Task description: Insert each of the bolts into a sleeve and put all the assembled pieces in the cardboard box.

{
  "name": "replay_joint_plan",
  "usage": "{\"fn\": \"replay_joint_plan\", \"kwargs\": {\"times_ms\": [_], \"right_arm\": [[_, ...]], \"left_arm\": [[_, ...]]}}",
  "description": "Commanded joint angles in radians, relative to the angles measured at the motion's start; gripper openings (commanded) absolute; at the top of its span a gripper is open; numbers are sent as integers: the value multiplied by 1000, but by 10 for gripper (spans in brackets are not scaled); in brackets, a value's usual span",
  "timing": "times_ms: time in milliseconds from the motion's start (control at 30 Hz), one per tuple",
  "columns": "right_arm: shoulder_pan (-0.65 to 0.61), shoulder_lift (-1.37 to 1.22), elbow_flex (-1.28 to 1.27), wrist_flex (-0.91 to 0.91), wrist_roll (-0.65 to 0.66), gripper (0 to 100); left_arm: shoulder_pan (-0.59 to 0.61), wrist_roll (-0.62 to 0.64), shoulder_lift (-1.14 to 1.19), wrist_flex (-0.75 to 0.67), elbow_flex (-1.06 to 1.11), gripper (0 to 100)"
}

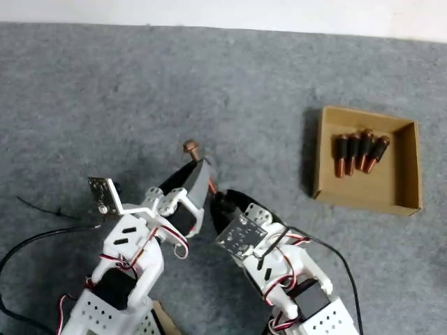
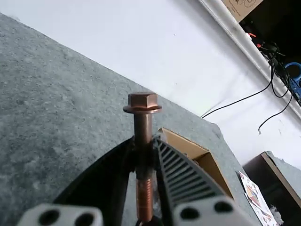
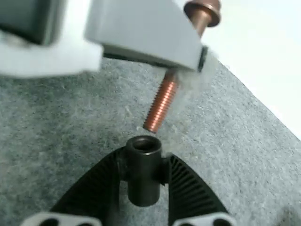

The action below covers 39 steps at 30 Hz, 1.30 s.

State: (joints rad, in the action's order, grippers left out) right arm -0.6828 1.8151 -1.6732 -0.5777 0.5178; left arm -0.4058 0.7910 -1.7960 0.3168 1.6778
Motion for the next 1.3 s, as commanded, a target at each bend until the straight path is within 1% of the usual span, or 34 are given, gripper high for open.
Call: {"fn": "replay_joint_plan", "kwargs": {"times_ms": [0,167,267,700,833,1033,1267], "right_arm": [[16,8,-136,18,9,5],[24,8,-136,18,11,5],[27,8,-136,18,11,5],[28,12,-136,18,11,5],[61,18,-139,22,5,5],[119,19,-139,71,-121,5],[122,19,-139,71,-124,5]], "left_arm": [[-24,-37,-13,5,18,4],[-120,-138,-13,72,18,4],[-124,-175,-13,72,18,4],[-133,-167,-13,81,18,4],[-133,-167,-13,109,18,4],[-133,-167,-13,110,18,4],[-133,-167,-13,106,18,4]]}}
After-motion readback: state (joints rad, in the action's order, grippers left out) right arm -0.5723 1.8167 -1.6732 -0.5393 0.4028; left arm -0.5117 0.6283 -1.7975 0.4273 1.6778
